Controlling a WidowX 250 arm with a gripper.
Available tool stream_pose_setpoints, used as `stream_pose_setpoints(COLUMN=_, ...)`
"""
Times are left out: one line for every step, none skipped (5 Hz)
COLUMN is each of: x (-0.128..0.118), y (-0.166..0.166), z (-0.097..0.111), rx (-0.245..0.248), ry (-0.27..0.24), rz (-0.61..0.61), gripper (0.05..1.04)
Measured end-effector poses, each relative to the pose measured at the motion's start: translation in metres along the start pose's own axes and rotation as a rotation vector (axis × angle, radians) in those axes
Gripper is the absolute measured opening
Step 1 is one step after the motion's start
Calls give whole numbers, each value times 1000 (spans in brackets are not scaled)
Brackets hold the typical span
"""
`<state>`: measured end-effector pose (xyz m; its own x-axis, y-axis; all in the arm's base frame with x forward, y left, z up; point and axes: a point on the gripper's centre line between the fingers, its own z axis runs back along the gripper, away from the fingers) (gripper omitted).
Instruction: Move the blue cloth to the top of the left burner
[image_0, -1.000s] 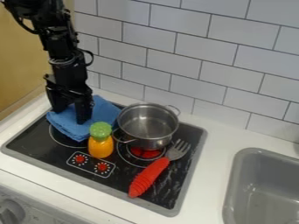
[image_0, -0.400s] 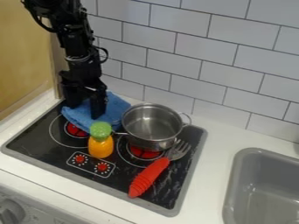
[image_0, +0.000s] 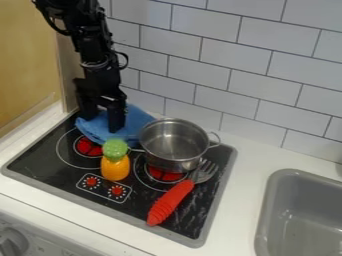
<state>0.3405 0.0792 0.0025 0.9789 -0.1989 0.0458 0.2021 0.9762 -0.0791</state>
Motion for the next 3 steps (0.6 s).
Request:
stream_pose_setpoints(x=9, y=-1, z=0, rx=-3, ry=-6, rz=-10, gripper=999)
stream_pose_setpoints(x=9, y=-2, z=-1, rx=-7, ry=-1, rz=-12, gripper=999)
stream_pose_setpoints(x=9, y=-2, z=0, rx=-10, ry=1, rz=-11, gripper=999)
